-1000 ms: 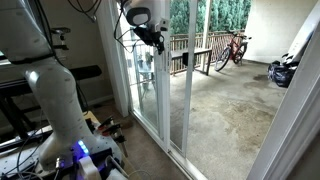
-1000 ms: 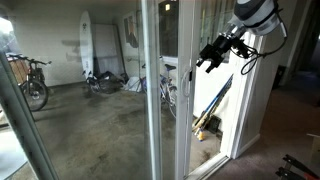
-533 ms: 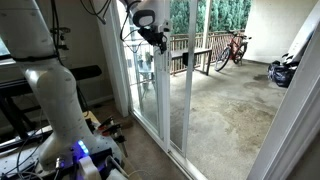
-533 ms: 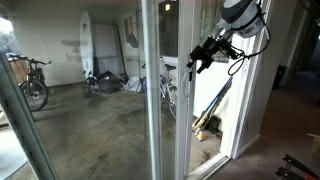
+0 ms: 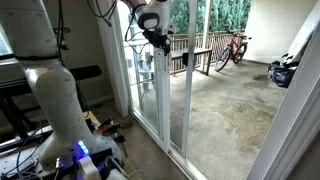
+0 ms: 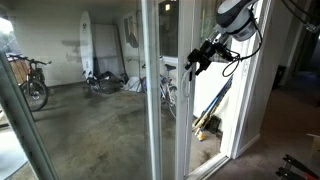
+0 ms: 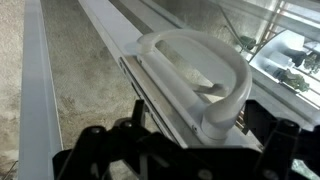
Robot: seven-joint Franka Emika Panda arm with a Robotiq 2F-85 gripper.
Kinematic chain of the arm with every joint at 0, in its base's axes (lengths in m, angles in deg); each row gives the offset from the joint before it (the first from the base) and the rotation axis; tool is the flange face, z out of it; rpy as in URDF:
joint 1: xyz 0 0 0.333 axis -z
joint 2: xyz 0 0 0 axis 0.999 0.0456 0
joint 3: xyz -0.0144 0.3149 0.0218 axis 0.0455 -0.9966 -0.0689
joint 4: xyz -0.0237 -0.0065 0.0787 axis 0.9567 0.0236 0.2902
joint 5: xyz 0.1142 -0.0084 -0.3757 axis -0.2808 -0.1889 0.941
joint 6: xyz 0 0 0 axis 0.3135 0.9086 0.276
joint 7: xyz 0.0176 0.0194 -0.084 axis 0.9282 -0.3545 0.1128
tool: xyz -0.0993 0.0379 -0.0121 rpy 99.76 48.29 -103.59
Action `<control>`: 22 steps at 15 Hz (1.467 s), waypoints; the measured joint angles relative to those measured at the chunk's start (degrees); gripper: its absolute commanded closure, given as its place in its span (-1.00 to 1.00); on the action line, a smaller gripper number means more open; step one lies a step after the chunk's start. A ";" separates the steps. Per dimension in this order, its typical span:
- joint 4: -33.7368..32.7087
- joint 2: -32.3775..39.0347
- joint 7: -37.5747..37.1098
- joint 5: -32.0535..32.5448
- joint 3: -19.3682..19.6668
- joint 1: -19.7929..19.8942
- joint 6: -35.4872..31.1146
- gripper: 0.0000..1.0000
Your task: Slide the glass door to the right.
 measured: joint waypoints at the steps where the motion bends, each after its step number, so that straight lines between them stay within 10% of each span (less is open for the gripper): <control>1: -0.40 0.46 -0.31 0.00 -0.01 0.00 -0.08 -1.00; 22: -3.34 2.24 -11.44 4.86 1.14 2.21 4.42 -1.00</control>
